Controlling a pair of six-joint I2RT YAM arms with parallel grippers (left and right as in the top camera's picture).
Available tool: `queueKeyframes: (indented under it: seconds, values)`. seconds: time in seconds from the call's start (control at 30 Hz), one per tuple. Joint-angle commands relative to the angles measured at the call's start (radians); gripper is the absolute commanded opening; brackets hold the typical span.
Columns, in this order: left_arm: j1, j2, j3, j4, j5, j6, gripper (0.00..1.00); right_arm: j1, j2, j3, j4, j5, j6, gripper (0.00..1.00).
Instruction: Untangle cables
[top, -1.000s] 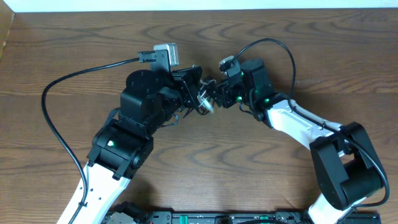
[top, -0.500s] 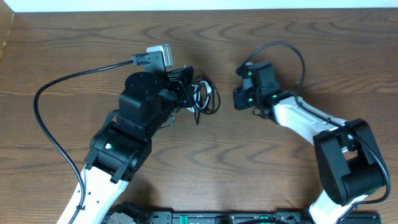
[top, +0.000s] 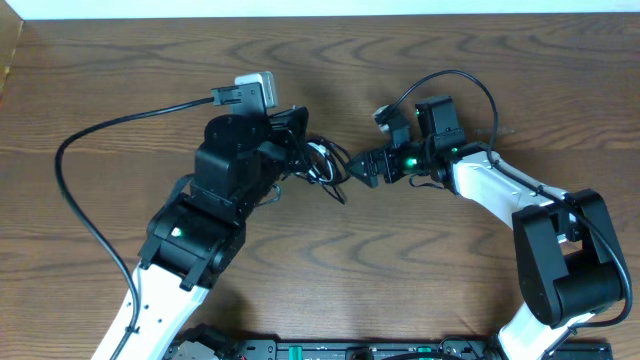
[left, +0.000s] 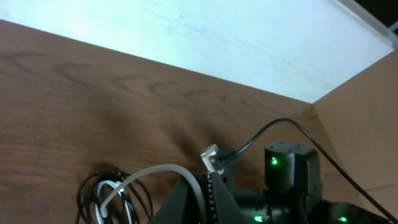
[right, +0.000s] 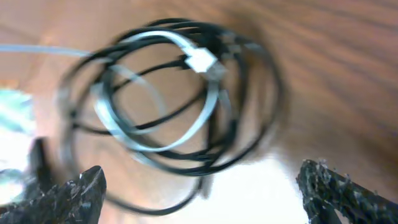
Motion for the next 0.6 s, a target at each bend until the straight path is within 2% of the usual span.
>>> queueKeyframes:
  seconds: [0.0,0.07,0.23,0.37,0.57]
  values:
    - [-0.002,0.026,0.001,0.001,-0.013,0.012,0.07,0.002,0.010,-0.002,-0.018,-0.160,-0.060,0.95]
    - [-0.002,0.031,0.001,0.008,-0.013,0.012,0.08,0.012,0.010,-0.002,-0.042,-0.160,-0.098,0.99]
    - [-0.002,0.031,0.001,0.041,-0.013,0.013,0.07,0.052,0.010,-0.002,-0.076,-0.105,-0.091,0.99]
    - [-0.002,0.031,0.001,0.047,-0.013,0.013,0.08,0.102,0.010,-0.002,-0.097,0.109,0.018,0.99]
    - [-0.002,0.031,0.001,0.044,-0.007,0.012,0.07,0.199,0.010,-0.002,-0.098,0.358,0.104,0.99]
